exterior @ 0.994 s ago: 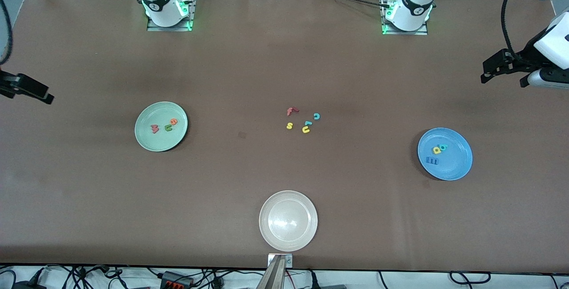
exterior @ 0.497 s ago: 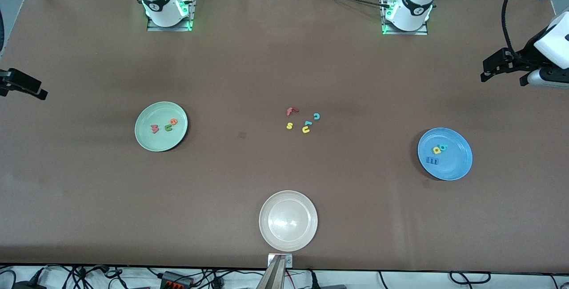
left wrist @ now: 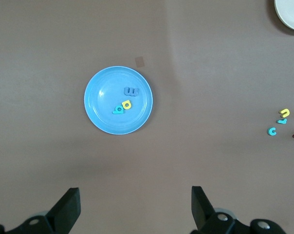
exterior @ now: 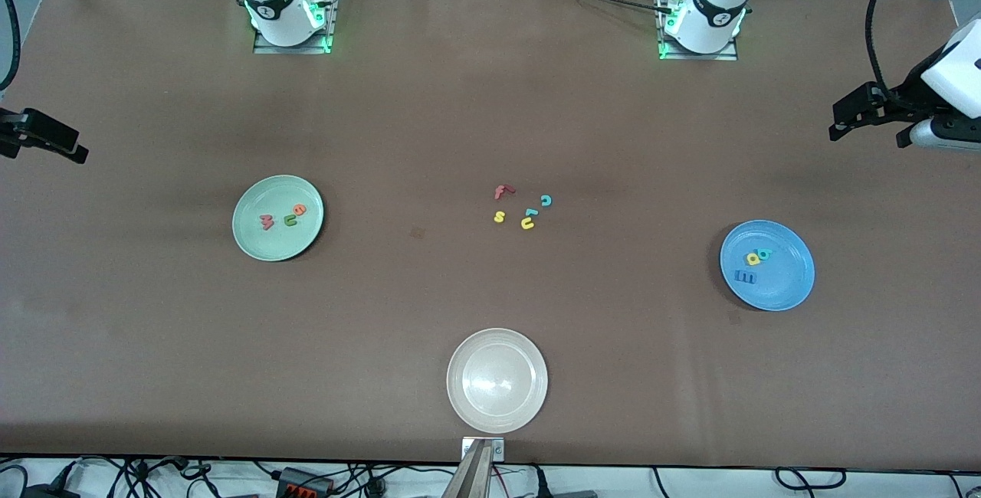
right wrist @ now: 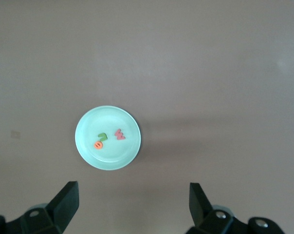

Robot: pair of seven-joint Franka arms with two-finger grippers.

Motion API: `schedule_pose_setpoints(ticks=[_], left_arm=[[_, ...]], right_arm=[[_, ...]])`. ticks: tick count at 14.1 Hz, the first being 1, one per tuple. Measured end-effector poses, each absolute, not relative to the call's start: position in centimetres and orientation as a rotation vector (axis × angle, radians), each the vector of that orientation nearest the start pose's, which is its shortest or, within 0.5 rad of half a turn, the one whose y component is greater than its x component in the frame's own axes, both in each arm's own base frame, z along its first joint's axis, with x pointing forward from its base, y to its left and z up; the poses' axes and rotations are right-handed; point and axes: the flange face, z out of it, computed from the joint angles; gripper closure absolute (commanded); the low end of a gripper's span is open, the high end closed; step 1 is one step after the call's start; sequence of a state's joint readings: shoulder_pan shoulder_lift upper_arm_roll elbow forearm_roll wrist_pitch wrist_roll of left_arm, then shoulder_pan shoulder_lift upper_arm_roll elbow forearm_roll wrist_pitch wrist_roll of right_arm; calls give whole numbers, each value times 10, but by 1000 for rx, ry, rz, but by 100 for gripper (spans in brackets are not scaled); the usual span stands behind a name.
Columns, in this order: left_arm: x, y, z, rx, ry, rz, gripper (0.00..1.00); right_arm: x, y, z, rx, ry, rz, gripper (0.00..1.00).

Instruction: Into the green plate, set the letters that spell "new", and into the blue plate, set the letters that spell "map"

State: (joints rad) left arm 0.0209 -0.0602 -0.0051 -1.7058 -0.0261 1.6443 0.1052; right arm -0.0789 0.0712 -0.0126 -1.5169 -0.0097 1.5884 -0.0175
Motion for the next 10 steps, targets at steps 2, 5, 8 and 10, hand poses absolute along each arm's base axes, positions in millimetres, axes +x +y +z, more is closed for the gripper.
schedule_pose_setpoints(ticks=[2,5,8,10], left_arm=[[540,5,601,-3164,140,-5,0],[541,5,603,-3164,140,-9,0],[541,5,603,-3164,140,-10,0],[541,5,603,-3164,140,-9,0]], right_arm=[[556,-52,609,-3151,116,-24,0],[526,-49,607,-3151,112,-39,0],[517,-47,606,-3152,89,-33,0],[517,-47,603,-3153,80,-29,0]])
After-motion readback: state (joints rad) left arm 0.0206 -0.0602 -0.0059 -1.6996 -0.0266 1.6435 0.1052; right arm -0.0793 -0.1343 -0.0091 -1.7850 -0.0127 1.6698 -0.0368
